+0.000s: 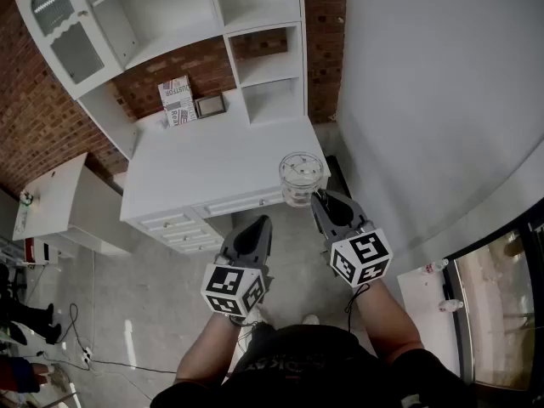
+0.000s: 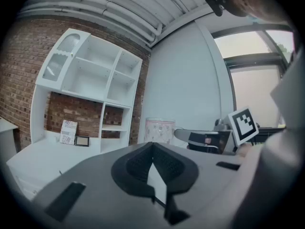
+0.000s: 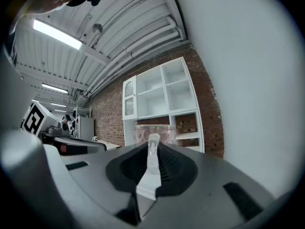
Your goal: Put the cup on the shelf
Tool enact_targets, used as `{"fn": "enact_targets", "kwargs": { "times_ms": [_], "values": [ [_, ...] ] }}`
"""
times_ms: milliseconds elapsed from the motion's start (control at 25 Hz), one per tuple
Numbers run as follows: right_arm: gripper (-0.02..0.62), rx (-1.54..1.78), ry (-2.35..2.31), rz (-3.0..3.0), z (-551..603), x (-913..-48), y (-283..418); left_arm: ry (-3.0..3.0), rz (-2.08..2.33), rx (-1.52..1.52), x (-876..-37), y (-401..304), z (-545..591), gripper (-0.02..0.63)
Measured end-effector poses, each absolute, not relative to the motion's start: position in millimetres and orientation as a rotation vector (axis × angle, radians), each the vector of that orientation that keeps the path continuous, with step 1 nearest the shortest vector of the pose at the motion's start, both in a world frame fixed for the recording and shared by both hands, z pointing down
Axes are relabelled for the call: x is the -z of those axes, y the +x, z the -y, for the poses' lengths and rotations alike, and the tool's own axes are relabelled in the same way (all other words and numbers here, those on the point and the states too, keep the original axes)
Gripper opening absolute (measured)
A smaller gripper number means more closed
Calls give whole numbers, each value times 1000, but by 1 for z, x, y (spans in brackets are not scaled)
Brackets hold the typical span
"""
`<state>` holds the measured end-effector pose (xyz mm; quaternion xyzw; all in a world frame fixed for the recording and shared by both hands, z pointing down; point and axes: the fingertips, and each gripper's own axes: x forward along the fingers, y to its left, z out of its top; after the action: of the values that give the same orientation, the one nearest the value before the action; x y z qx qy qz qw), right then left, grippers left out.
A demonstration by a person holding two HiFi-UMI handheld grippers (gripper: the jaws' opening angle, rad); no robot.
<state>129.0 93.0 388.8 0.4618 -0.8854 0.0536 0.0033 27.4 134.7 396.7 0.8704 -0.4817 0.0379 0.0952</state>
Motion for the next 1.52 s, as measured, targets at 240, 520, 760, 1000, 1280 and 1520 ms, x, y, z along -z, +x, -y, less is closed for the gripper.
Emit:
{"fn": "enact_targets", "kwargs": {
  "times_ms": [240,520,760,1000,1280,1520],
  "values": [
    [35,-167,1436,2802,-94,-387,129,2578,1428,-118,-398,28,-134,5],
    [35,-155,1407,2811,-95,-387,130,2570,1454,-121,-397,29,-136,5],
    [35,-151,1387,2823,-90,-383,137,2569,1472,-113,-393,38,-135,5],
    [35,-159,1393,2835,-82,-380,143,2582,1469,-132,-392,45,-130,5],
    [35,-167,1412,2830,-57,-378,129,2598,1454,-130,-390,31,-104,5],
    [35,-166,1442,2819,-26,-375,110,2611,1429,-115,-391,11,-72,5]
  ]
}}
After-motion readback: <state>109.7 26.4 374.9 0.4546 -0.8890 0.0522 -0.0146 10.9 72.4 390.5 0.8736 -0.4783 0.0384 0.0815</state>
